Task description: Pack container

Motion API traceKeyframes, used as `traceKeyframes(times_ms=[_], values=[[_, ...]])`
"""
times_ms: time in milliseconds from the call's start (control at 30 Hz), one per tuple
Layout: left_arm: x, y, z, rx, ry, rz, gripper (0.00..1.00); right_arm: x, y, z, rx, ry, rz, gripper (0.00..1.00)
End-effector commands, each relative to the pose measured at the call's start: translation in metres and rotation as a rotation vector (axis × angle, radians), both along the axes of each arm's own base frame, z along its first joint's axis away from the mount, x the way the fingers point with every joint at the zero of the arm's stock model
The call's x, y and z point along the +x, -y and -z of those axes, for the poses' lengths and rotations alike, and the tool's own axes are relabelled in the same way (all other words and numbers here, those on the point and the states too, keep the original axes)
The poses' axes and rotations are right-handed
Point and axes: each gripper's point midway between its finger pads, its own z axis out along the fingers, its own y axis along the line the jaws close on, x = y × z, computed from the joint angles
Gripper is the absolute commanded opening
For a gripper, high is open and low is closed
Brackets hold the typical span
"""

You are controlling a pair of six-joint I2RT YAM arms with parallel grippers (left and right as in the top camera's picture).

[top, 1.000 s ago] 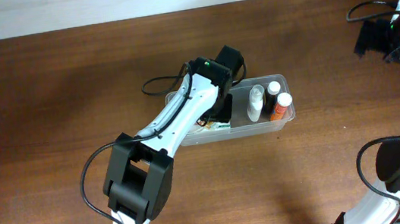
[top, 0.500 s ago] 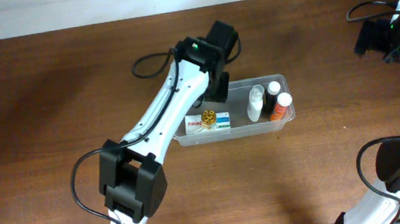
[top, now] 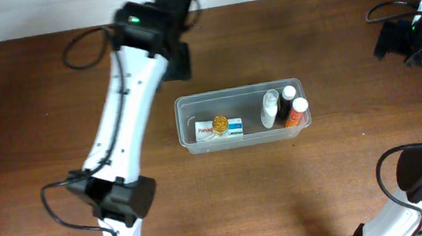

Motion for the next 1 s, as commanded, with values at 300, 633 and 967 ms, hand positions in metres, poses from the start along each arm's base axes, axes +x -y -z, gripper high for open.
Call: traceKeyframes(times_ms=[300,633,967], values=[[-0.038,-0.067,-0.083,-0.11,0.131,-0.019,0.76,0.0,0.002,0.003,-0.006,-0.012,0.011,0.98],[-0.155,-0.104,-0.077,-0.11,0.082,-0.115,0.77,0.0,0.002,0.003,-0.006,-0.012,0.011,0.98],[-0.238,-0.114,-0.098,-0.279,0.326,-0.092,0.99,0.0,0.002,0.003,-0.006,-0.012,0.011,0.98]])
